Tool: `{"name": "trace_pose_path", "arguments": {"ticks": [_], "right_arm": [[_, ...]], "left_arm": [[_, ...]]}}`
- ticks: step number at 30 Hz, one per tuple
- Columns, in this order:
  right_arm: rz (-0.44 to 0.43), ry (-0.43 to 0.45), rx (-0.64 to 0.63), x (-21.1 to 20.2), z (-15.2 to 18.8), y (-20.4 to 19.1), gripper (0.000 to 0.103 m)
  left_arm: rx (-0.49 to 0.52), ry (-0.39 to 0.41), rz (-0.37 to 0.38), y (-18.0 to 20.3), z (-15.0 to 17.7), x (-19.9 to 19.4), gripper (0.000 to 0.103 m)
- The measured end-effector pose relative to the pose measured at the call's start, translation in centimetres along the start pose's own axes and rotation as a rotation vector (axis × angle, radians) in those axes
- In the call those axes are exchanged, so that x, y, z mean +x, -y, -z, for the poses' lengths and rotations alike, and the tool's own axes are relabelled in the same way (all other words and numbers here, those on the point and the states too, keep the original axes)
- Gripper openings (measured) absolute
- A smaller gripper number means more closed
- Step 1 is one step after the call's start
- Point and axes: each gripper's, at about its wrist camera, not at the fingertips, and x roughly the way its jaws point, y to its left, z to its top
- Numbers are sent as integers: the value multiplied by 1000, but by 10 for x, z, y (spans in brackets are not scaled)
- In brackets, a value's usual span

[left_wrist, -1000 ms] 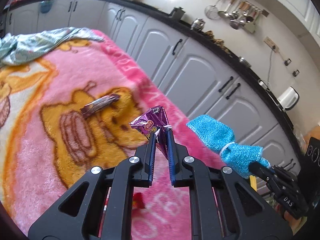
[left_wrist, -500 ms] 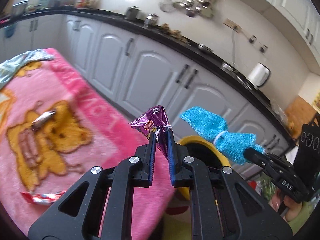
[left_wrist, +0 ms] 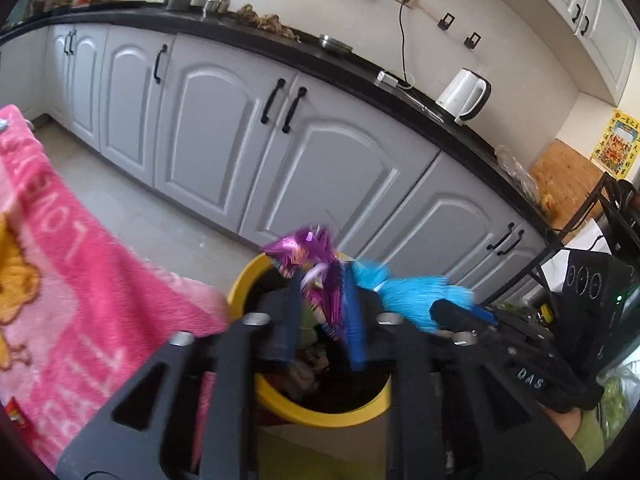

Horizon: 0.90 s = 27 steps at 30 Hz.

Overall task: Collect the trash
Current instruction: 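Carry the wrapper and towel over the yellow bin and open both tools, then move both tools back over the last two wrappers on the table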

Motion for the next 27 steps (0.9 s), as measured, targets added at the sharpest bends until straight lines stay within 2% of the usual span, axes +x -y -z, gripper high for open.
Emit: {"name": "trace_pose_path", "arguments": {"ticks": [2, 6, 12, 14, 17, 20, 27], "right_arm": [[5, 9, 18, 0, 2, 6, 40], [9, 22, 41, -2, 5, 12, 42], [-20, 15, 1, 3, 5, -5, 48], [-43, 6, -24, 6, 6, -17, 49], [-72, -3, -74, 10, 7, -39, 51], [-103, -6, -117, 13, 6, -61, 57], [-207, -37, -241, 24, 10, -123, 64]], "left_arm": [[2, -7, -1, 1, 1, 6, 34], [-8, -18, -5, -4, 5, 9, 41], [-36, 10, -49, -22, 6, -5, 57], [-46, 28, -75, -32, 6, -14, 59], [-61, 58, -118, -49, 4, -30, 68], [-71, 103, -180, -70, 3, -51, 73], [-90, 168, -306, -115, 2, -96, 80]]}}
